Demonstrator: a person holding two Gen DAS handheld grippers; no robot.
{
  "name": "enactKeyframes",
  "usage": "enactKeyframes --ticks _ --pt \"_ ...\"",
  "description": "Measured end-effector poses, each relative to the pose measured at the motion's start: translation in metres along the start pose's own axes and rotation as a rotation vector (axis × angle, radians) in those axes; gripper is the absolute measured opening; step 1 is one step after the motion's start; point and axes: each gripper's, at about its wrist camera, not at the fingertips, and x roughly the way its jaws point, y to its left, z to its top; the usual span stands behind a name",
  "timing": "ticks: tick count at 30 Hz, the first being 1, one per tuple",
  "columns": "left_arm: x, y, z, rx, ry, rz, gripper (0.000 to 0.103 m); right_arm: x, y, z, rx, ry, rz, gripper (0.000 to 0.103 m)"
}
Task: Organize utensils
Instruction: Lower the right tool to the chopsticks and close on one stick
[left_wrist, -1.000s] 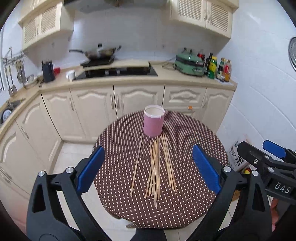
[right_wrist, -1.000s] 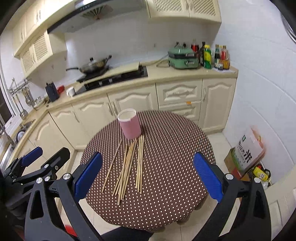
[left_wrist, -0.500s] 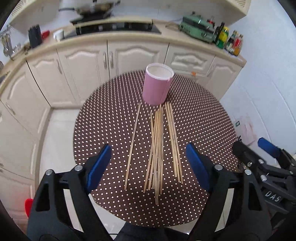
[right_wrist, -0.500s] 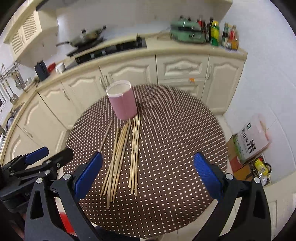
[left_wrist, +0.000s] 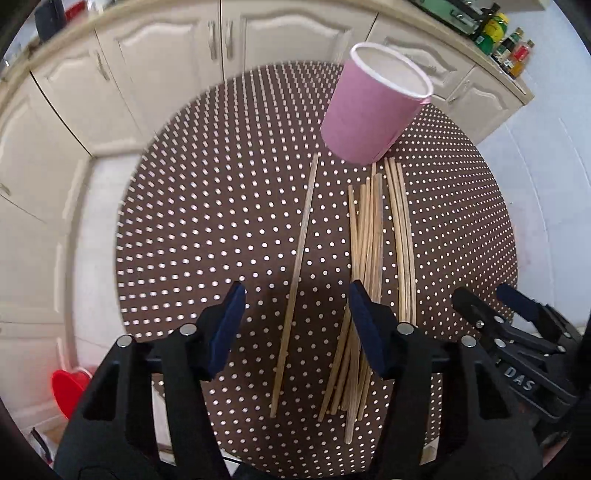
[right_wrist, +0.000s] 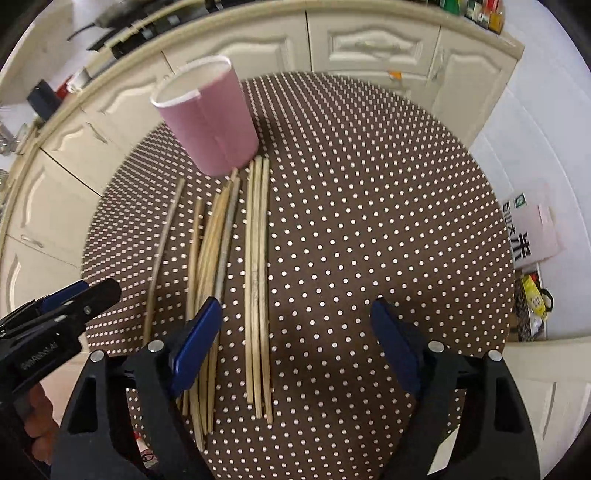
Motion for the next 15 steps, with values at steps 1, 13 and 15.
enactKeyframes --ticks 1,13,15 --pt "0.004 0.003 0.002 -0.004 0.011 -0.007 0.056 0.004 0.002 0.002 0.004 0.011 -0.011 0.077" --pt "0.053 0.007 0.030 0.027 0.120 -0.042 0.050 0.044 0.009 0.021 -0.004 0.093 -0.062 0.065" --pt "0.058 0.006 0.034 0.029 0.131 -0.040 0.050 0.049 0.009 0.024 -0.005 0.101 -0.069 0.062"
